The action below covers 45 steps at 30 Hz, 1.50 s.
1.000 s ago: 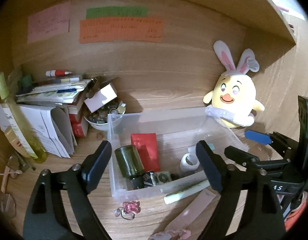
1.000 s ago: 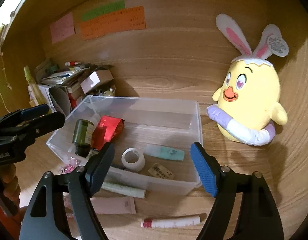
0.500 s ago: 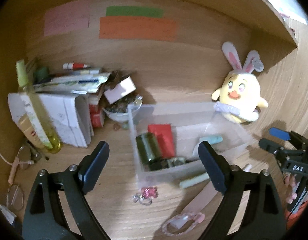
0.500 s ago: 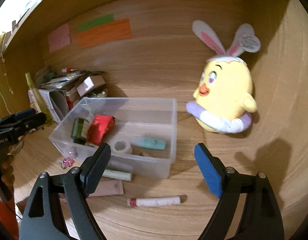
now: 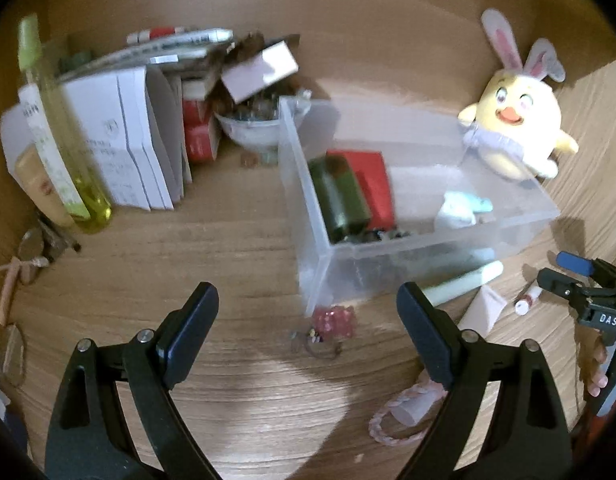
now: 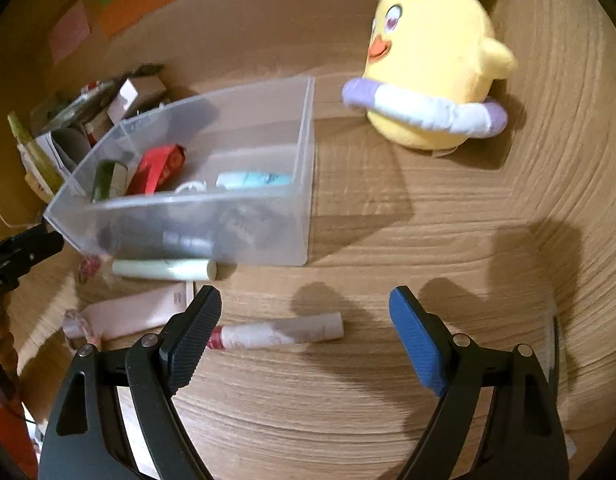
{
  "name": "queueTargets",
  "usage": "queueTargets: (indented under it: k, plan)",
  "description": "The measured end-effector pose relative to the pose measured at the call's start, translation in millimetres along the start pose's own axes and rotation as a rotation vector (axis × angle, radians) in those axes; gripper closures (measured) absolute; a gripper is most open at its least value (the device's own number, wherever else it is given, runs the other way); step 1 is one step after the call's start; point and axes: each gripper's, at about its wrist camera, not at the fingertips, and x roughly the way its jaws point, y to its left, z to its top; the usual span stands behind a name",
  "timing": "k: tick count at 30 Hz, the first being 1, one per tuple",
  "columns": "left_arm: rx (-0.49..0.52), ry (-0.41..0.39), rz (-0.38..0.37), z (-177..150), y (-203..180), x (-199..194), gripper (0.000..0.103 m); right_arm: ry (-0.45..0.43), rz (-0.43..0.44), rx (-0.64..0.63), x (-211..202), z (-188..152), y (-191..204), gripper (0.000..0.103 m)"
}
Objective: Organize objects
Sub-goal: 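Grasp the white-and-red tube with the right tool while the left tool grasps the pink charm keychain, then carry the white tube and pink keychain into the clear box and release both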
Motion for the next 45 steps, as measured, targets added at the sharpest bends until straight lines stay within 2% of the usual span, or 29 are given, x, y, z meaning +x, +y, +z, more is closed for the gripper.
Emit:
queueTargets:
  k: [9, 16, 19, 20, 22, 26, 29, 33, 35, 38, 45]
  plan:
    - [0.001, 0.054, 0.011, -7, -2, 19, 0.012, 0.081, 0.021, -0.047, 20, -7, 19, 0.019]
    - [0.005, 0.09, -0.003, -10, -2, 28, 0.012, 0.09, 0.013, -0.104, 18, -15, 28, 0.018]
    - [0.006, 0.082, -0.011, -11, -3, 25, 0.013, 0.092, 0.007, -0.121, 17, -17, 29, 0.018]
    - [0.006, 0.084, -0.016, -12, -4, 25, 0.015, 0.093, 0.011, -0.127, 16, -18, 29, 0.018]
    - [0.011, 0.099, -0.026, -14, -6, 27, 0.027, 0.099, 0.011, -0.149, 15, -20, 30, 0.017]
    - [0.028, 0.094, -0.008, -15, -10, 28, 0.036, 0.103, -0.01, -0.192, 17, -21, 35, 0.017]
    - [0.032, 0.081, 0.001, -16, -10, 26, 0.053, 0.101, -0.009, -0.191, 17, -21, 34, 0.016]
    - [0.042, 0.075, -0.016, -19, -11, 23, 0.065, 0.073, -0.012, -0.176, 16, -22, 30, 0.02]
    - [0.041, 0.074, -0.033, -21, -12, 21, 0.072, 0.025, -0.009, -0.174, 7, -21, 30, 0.02]
    - [0.047, 0.075, -0.033, -22, -14, 21, 0.075, -0.013, -0.009, -0.173, -1, -21, 29, 0.02]
    - [0.037, 0.075, -0.033, -24, -14, 17, 0.078, -0.035, -0.007, -0.134, -10, -20, 21, 0.02]
